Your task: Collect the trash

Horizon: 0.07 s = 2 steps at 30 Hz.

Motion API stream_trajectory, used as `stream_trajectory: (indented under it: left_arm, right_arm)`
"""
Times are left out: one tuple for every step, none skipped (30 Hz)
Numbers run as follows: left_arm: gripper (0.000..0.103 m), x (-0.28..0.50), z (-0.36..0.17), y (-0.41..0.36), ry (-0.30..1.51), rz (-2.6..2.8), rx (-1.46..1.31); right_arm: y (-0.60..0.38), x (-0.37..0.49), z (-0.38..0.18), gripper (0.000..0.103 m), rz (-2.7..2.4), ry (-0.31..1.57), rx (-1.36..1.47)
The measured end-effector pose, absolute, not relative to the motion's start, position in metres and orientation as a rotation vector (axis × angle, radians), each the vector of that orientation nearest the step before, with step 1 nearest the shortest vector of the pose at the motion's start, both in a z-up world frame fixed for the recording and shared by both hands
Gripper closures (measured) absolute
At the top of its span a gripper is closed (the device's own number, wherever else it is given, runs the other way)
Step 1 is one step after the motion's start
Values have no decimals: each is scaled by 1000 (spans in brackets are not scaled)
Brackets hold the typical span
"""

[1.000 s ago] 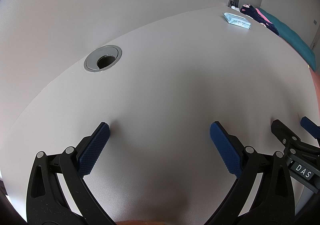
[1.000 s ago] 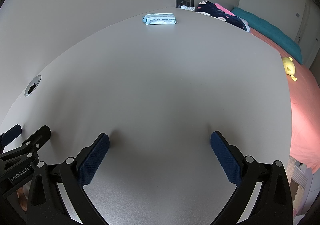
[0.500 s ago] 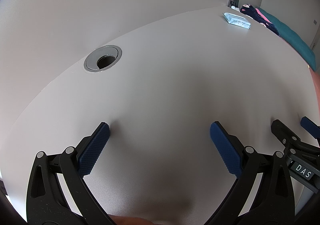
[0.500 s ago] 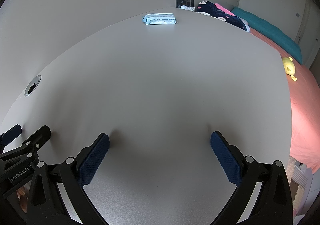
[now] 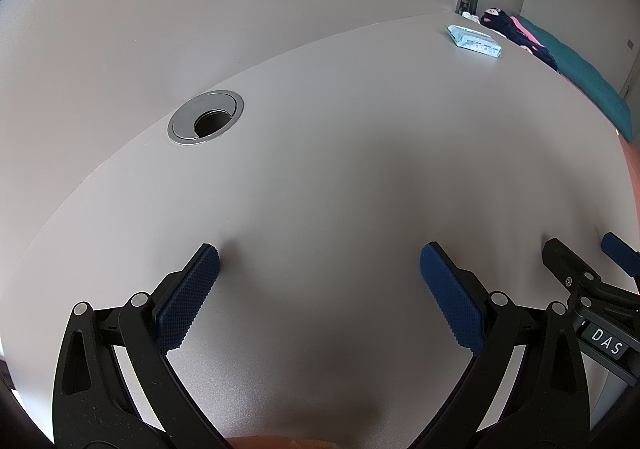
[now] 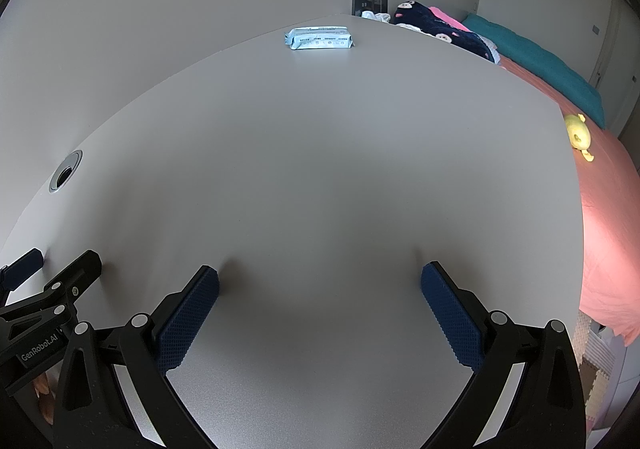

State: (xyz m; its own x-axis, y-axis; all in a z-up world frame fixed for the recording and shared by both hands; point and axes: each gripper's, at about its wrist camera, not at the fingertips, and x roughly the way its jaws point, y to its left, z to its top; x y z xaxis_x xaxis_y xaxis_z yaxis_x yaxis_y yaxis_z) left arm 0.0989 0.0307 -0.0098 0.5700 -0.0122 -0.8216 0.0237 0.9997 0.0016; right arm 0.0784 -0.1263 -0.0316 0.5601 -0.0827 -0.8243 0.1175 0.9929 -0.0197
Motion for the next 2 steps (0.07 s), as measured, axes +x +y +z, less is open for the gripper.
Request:
stream_trajectory:
  left_arm:
    - [6,99,-10,31,964,-21,13]
    - [6,99,-10,30,964,-21,13]
  right_arm:
    - [-126,79,-32,2,-118,969,39]
    - [-126,78,-32,2,-118,969,39]
